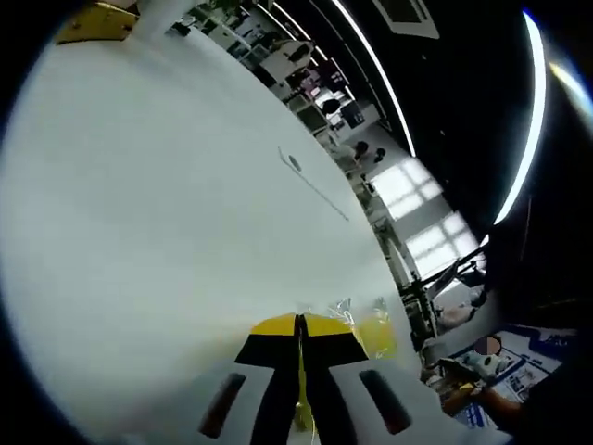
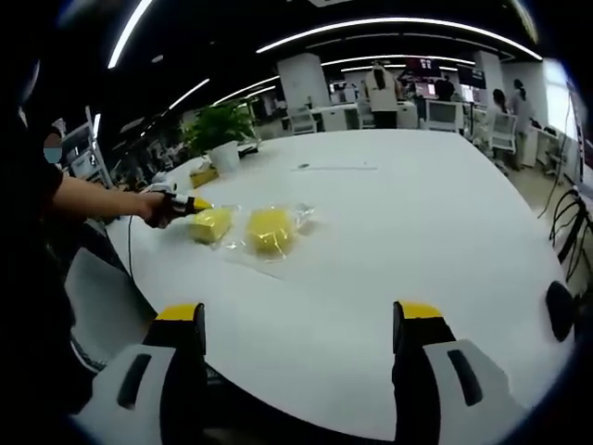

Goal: Compare the silicone blocks by pressing each to a similar depth, holding the contact briefly, and releasing to observe deformation and rebound differences across the visible hardness samples.

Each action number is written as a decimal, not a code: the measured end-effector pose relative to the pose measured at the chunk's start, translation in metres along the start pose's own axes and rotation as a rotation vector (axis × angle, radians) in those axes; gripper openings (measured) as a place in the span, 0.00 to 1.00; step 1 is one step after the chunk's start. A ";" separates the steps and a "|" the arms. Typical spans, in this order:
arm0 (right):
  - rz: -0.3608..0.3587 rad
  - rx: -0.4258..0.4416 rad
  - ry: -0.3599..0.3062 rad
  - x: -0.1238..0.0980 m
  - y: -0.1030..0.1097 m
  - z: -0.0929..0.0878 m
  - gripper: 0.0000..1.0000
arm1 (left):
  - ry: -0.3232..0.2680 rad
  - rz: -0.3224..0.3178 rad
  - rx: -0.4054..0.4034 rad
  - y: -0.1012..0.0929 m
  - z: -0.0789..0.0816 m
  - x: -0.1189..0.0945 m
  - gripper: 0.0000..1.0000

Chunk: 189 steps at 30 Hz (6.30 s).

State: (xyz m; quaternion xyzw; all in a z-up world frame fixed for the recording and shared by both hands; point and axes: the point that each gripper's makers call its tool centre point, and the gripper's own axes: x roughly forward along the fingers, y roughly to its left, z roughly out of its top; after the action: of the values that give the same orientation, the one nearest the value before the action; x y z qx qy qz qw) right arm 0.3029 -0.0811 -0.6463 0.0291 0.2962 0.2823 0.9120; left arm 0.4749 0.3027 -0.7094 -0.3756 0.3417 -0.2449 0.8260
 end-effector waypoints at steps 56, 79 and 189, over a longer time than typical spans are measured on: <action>0.194 -0.142 -0.073 -0.013 0.073 0.031 0.72 | 0.011 -0.596 0.985 -0.315 -0.010 -0.100 0.00; 0.444 -0.228 -0.212 -0.004 0.143 0.098 0.78 | 0.123 -0.753 1.027 -0.354 -0.043 -0.094 0.00; 0.633 -0.126 -0.398 0.087 0.210 0.197 0.96 | -0.183 -0.653 0.866 -0.328 0.012 -0.122 0.00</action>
State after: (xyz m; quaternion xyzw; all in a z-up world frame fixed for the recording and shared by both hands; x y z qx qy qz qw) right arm 0.3656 0.1639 -0.4839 0.1171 0.0717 0.5566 0.8194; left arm 0.3565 0.1930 -0.3992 -0.1074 0.0021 -0.5732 0.8123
